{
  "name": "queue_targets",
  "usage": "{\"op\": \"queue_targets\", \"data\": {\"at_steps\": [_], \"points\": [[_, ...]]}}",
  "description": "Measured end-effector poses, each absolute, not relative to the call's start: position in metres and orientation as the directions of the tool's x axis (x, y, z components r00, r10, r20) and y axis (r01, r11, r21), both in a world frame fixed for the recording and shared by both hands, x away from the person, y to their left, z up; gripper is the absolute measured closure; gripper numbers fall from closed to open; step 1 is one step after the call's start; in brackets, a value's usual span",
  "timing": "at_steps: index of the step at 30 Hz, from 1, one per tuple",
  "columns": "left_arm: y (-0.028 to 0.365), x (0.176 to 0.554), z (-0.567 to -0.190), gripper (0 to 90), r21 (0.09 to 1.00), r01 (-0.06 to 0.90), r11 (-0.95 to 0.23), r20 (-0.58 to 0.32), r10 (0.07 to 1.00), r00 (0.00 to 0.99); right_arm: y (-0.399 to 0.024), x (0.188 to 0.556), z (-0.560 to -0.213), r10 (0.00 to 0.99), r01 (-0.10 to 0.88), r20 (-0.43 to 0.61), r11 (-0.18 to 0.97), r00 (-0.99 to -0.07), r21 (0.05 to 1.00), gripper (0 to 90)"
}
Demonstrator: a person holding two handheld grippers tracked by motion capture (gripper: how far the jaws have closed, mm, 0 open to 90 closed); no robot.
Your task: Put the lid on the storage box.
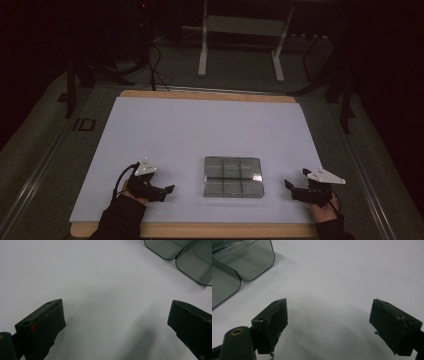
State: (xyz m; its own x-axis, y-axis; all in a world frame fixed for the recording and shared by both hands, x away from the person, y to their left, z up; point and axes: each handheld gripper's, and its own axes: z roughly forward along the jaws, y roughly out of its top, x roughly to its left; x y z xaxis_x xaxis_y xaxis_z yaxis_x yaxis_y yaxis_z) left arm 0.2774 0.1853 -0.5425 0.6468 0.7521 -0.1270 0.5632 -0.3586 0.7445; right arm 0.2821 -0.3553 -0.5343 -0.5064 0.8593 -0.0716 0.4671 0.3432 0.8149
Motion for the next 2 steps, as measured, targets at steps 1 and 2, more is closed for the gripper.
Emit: {"op": "queue_targets", "data": {"at_steps": [1,2], "points": [[0.1848,0.2772,-0.5425,2.5,0.742,0.563,-0.363,-0.123,0.753,0.647,-0.3550,0.2821,-0.5344,0.858,0.466,-0.074,0.346,-0.508,0.814,14.8],[0.1848,0.2772,-0.5425,2.5,0.742,0.563,-0.363,-0.123,0.753,0.647,-0.3550,0.2821,-0.5344,0.858,0.466,-0.074,0.346,-0.508,0.814,14.8]]}}
